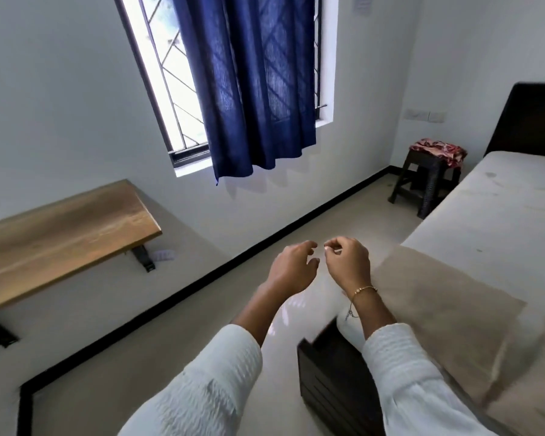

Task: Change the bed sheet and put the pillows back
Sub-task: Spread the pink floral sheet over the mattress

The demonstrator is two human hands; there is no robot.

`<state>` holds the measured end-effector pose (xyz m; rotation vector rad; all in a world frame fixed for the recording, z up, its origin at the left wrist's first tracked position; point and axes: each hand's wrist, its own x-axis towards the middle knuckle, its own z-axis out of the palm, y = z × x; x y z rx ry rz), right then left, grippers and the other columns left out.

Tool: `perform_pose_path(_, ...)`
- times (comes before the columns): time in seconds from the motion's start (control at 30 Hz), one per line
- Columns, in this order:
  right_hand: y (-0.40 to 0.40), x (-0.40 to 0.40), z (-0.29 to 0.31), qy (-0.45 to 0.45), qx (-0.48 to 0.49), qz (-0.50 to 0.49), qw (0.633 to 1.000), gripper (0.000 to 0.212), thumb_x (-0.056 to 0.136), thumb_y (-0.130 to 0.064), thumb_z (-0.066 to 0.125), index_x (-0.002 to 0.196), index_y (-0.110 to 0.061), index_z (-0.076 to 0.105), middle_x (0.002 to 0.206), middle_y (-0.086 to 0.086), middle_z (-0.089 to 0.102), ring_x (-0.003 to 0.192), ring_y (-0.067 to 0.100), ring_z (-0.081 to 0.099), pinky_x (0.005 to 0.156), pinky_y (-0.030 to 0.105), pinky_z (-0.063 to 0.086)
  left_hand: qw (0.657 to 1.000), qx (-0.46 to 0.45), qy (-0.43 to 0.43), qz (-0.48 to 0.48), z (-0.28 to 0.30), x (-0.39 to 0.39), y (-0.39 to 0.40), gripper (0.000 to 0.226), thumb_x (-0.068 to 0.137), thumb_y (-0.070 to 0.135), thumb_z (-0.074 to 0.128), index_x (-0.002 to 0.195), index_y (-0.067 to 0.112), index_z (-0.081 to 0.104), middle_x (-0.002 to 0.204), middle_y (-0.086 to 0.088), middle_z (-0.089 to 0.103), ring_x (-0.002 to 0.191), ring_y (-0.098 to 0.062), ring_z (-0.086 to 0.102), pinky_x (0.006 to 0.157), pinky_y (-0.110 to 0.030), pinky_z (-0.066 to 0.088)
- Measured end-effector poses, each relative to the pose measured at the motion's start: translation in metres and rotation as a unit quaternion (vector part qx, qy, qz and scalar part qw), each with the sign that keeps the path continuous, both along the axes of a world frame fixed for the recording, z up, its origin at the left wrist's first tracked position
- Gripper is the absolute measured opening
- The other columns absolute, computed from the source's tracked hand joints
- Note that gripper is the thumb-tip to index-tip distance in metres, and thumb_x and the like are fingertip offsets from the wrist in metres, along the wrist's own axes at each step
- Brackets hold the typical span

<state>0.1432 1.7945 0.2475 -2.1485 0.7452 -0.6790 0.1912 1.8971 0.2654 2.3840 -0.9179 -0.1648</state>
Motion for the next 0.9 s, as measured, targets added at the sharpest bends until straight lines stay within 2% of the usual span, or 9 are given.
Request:
perform_pose_path(0.23,-0.053,0.16,0.008,-0.006,0.055,-0.054,0.997,0.026,0.09,0.0,0.044,0.102,-0.001,0.067,0.107,0.017,0.067,0.102,0.03,0.059,0.078,0.026,0.042,0.998,0.004,0.0,-0.059,0.017,0.169,-0.063,0.048,0.096,0.019,0.044,0.143,0.016,0.034,0.137,-0.006,0.05,0.122,-0.023,0.05,0.102,-0.033,0.039)
perform_pose_path(0.4,-0.093,0.253,0.015,0.007,0.023,-0.081,0.996,0.024,0.092,-0.004,0.046,0.105,-0.002,0.066,0.109,0.016,0.066,0.103,0.03,0.06,0.081,0.028,0.045,0.996,-0.005,0.003,-0.084,0.018,0.271,-0.11,0.044,0.097,0.017,0.042,0.14,0.013,0.039,0.137,-0.008,0.05,0.122,-0.025,0.049,0.101,-0.034,0.04)
perform_pose_path(0.57,-0.148,0.341,0.003,0.019,0.005,-0.123,0.992,0.026,0.091,0.0,0.044,0.104,-0.003,0.066,0.108,0.015,0.067,0.103,0.029,0.06,0.086,0.034,0.049,0.988,0.019,0.005,-0.156,0.003,0.371,-0.173,0.043,0.098,0.019,0.041,0.14,0.014,0.039,0.141,-0.007,0.047,0.125,-0.023,0.047,0.104,-0.034,0.038)
perform_pose_path(0.7,-0.201,0.393,-0.011,0.022,0.031,-0.171,0.985,0.029,0.086,0.009,0.043,0.1,0.0,0.067,0.105,0.015,0.067,0.1,0.028,0.061,0.086,0.031,0.047,0.973,0.039,-0.008,-0.229,-0.007,0.452,-0.231,0.044,0.099,0.02,0.039,0.143,0.014,0.035,0.144,-0.008,0.043,0.131,-0.022,0.04,0.109,-0.03,0.031)
perform_pose_path(0.83,-0.264,0.434,-0.013,0.004,0.048,-0.24,0.97,0.029,0.081,0.015,0.045,0.093,0.002,0.068,0.096,0.015,0.068,0.092,0.029,0.063,0.083,0.035,0.05,0.954,0.017,0.021,-0.297,-0.01,0.516,-0.304,0.044,0.099,0.014,0.041,0.142,0.008,0.035,0.145,-0.011,0.041,0.131,-0.021,0.042,0.11,-0.026,0.03)
perform_pose_path(0.9,-0.296,0.453,-0.009,0.012,0.043,-0.261,0.964,0.028,0.082,0.013,0.045,0.095,0.002,0.067,0.097,0.014,0.068,0.092,0.027,0.062,0.083,0.03,0.048,0.95,0.006,0.036,-0.31,-0.013,0.537,-0.349,0.043,0.098,0.013,0.04,0.141,0.007,0.037,0.143,-0.012,0.043,0.13,-0.022,0.043,0.109,-0.028,0.032)
